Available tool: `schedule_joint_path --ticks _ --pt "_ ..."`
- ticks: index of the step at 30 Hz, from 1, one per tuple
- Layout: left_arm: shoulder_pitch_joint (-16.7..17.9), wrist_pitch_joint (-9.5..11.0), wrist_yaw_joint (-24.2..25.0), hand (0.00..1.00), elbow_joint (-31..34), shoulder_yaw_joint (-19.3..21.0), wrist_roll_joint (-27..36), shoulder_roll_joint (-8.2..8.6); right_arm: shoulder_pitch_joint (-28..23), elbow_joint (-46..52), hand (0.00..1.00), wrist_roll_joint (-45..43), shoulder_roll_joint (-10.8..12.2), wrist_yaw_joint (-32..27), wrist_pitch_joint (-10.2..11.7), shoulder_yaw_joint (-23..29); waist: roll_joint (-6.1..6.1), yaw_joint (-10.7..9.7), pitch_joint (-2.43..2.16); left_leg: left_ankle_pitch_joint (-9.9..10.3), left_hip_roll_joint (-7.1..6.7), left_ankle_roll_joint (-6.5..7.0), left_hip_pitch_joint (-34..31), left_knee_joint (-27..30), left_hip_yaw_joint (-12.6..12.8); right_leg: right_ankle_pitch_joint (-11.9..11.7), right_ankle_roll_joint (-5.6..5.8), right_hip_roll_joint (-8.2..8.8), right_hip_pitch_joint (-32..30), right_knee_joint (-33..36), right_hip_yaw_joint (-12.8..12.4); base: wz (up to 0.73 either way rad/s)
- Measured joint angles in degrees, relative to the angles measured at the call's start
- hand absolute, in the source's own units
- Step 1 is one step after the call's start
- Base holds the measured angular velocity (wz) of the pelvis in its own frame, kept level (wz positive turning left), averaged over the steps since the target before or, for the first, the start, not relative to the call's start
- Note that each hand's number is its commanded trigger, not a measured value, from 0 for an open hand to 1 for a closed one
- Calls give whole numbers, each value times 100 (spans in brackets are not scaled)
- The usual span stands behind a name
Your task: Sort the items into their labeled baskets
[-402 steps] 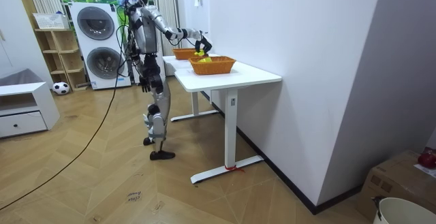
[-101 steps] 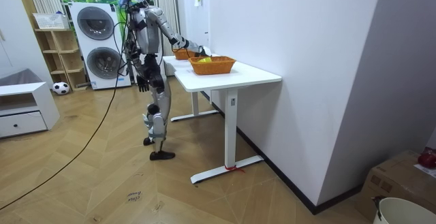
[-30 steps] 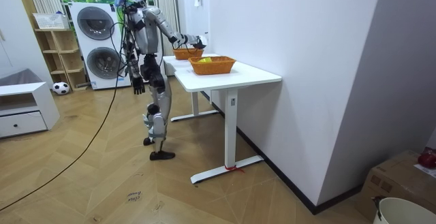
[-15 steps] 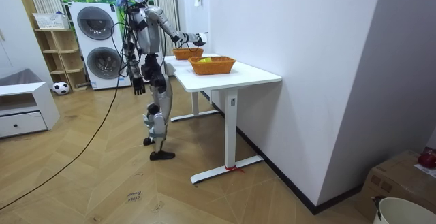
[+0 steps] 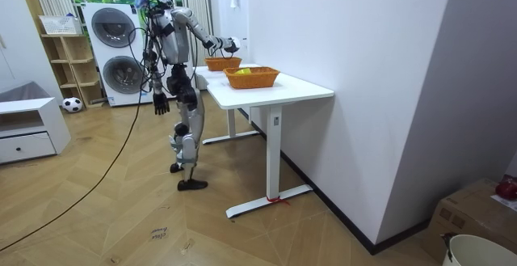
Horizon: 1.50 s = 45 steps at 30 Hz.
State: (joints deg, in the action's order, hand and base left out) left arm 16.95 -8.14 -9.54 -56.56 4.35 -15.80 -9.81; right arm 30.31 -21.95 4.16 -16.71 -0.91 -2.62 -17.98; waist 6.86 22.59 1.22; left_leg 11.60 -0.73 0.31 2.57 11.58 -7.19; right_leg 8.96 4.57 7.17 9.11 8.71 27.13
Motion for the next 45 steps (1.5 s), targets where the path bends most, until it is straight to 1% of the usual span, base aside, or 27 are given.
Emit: schedule_joint_path --ticks 3,5,8,11,13,14,15,16,17,18,20,22,24,26,31,36,39,41,45 --pt "30 -4 4 0 15 8 -8 -38 7 0 100 0 7 -18 -1 -202 17 37 -12 0 -3 0 -8 3 -11 0 0 0 2 0 5 0" --pt "53 -16 19 0 122 21 -11 -38 7 -19 100 -2 10 -17 -7 -274 23 116 -16 0 -2 0 -6 -3 -11 0 0 0 1 -3 25 0" --pt "68 -41 72 0 198 33 -15 -38 9 -22 100 4 62 -18 -84 -279 38 149 -25 0 -5 0 -10 0 -63 0 0 0 27 -2 106 9" --pt "73 -101 175 0 205 66 -19 -39 9 -22 100 6 119 -26 -122 -280 58 222 -37 -1 -1 0 -2 -11 -66 0 0 -2 27 -3 99 2" --pt "69 -123 235 0 206 128 -21 -39 9 -23 79 1 128 -35 -124 -282 73 281 -36 -1 -3 0 3 -10 -65 1 1 -2 27 -3 46 0" --pt "74 -126 261 0 210 155 -19 -55 9 -25 71 -6 131 -68 -124 -305 86 293 -31 -2 -7 1 4 -5 -85 1 1 -3 42 -3 20 6" --pt "77 -126 273 0 209 168 -20 -64 9 -27 55 -6 133 -90 -124 -329 94 301 -31 -2 -8 1 7 -4 -89 1 2 -3 48 -3 -10 10" --pt "82 -127 297 0 208 180 -19 -90 9 -37 28 -5 165 -91 -124 -340 114 306 -21 -2 -10 1 11 3 -100 3 4 -4 63 -7 -33 9" --pt "89 -126 318 0 197 211 -20 -110 9 -66 16 7 218 -94 -124 -347 120 317 -5 -2 -11 1 19 4 -115 3 5 -5 82 -11 -23 8" --pt "96 -126 339 0 192 232 -18 -119 9 -82 0 7 237 -95 -124 -362 128 318 -5 -2 -11 0 19 5 -119 4 6 -5 84 -10 -23 6" --pt "133 -128 387 0 192 235 -17 -153 9 -85 0 3 243 -95 -126 -464 165 334 11 -2 -14 0 8 8 -135 5 8 -6 84 -9 -20 3" --pt "168 -135 409 0 187 235 -17 -163 9 -85 0 3 243 -94 -127 -515 180 368 17 0 -17 -1 4 14 -136 5 8 -6 84 -8 -21 0" --pt "172 -154 427 0 183 236 -18 -171 9 -84 0 4 244 -94 -128 -519 180 401 18 1 -20 -2 -2 15 -136 5 8 -6 83 -8 -18 0" --pt "179 -164 481 0 185 258 -17 -199 9 -87 0 20 246 -96 -188 -532 177 460 19 1 -17 -2 -5 15 -136 5 8 -10 85 -8 -8 0" --pt "262 -183 513 0 230 259 -17 -215 9 -87 0 29 249 -95 -232 -570 176 464 19 2 -19 -3 -9 26 -127 4 7 -11 89 -5 -5 0" --pt "299 -195 541 0 267 260 -16 -214 9 -87 0 31 249 -93 -243 -569 166 462 17 2 -11 -3 10 30 -78 4 7 -11 89 -6 -15 -5" --pt "298 -195 549 0 272 260 -16 -212 9 -100 0 2 249 -93 -244 -565 149 443 8 2 -12 -3 9 28 -75 4 7 -11 88 -8 -26 0" --pt "297 -194 549 0 273 260 -11 -208 9 -186 0 1 249 -94 -243 -558 124 443 -7 2 -13 -3 9 28 -76 4 7 -12 89 -8 -29 0" --pt "295 -190 546 0 274 252 -11 -195 9 -225 0 3 249 -94 -244 -555 105 429 -12 1 -12 -3 6 25 -77 4 7 -13 89 -8 -25 0"
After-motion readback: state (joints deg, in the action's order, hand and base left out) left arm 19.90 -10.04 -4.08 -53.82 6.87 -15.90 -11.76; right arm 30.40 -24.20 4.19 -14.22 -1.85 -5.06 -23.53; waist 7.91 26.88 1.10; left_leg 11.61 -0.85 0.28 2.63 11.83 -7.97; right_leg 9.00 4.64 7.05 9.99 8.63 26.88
